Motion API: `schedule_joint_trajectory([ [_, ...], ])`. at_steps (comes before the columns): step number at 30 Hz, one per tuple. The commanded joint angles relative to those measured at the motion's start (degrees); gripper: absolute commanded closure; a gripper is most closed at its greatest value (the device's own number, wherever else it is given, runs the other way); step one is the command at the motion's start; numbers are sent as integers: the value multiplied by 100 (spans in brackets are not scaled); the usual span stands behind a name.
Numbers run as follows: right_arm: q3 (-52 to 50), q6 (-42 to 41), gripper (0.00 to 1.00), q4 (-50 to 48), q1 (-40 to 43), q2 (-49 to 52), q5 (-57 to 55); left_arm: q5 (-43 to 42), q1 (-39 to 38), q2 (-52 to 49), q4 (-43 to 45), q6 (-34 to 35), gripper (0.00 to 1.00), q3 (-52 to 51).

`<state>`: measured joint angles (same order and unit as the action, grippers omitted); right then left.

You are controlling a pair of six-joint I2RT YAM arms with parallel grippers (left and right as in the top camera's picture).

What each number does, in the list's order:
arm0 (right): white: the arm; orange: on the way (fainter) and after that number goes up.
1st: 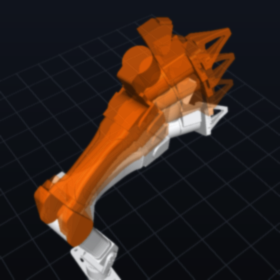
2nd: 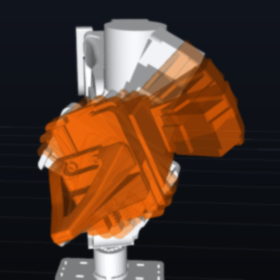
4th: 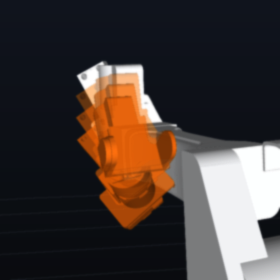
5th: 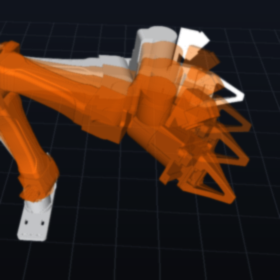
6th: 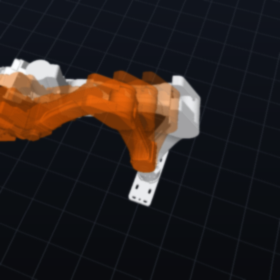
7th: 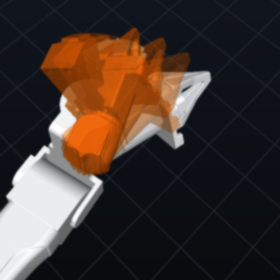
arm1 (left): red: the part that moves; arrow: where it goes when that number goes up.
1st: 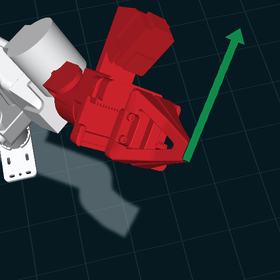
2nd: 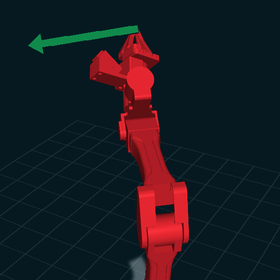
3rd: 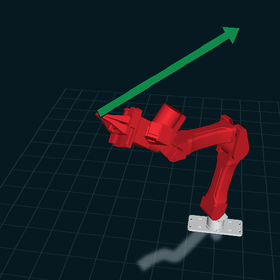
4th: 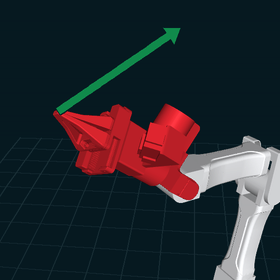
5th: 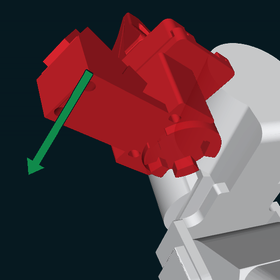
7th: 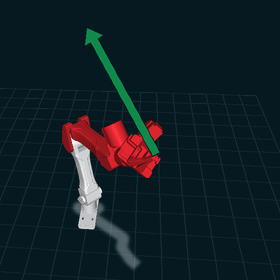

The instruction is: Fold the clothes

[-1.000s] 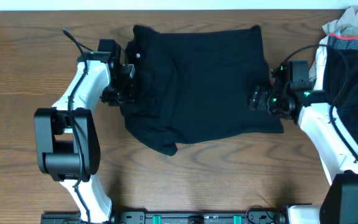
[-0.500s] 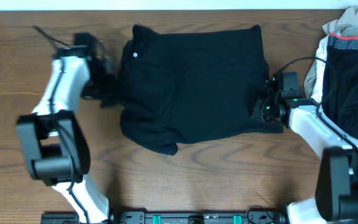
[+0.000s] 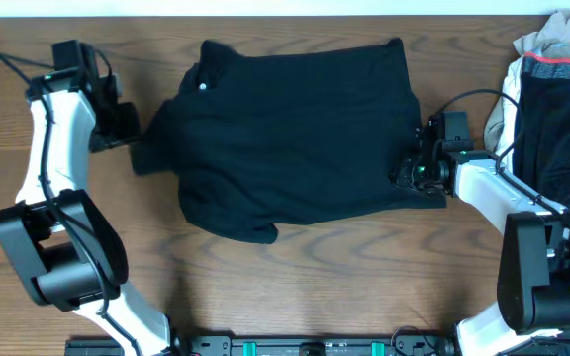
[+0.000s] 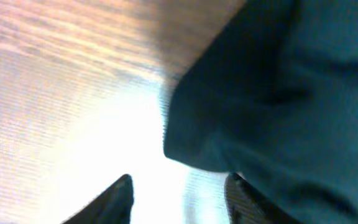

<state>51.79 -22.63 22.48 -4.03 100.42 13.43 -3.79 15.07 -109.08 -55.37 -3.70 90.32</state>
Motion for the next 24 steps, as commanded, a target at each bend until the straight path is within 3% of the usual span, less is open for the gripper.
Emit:
schedule_joint_trajectory([
  [1,-223,400,52,151,39,173,-46,142,179,166,-271,103,47,249],
  [5,-212,767,42,291,120,-269,378,-240,238,605,-678,229,45,321],
  [14,-208,855,37,925,151,-1456,243,-1414,-129,1056,-1875,254,45,162],
  [19,-208,855,36,1226,151,-1451,245,-1659,-610,1056,-1753,612,45,-634],
  [24,-208,855,35,1261,151,-1449,243,-1775,-1150,1056,-931,1370,45,-1733],
])
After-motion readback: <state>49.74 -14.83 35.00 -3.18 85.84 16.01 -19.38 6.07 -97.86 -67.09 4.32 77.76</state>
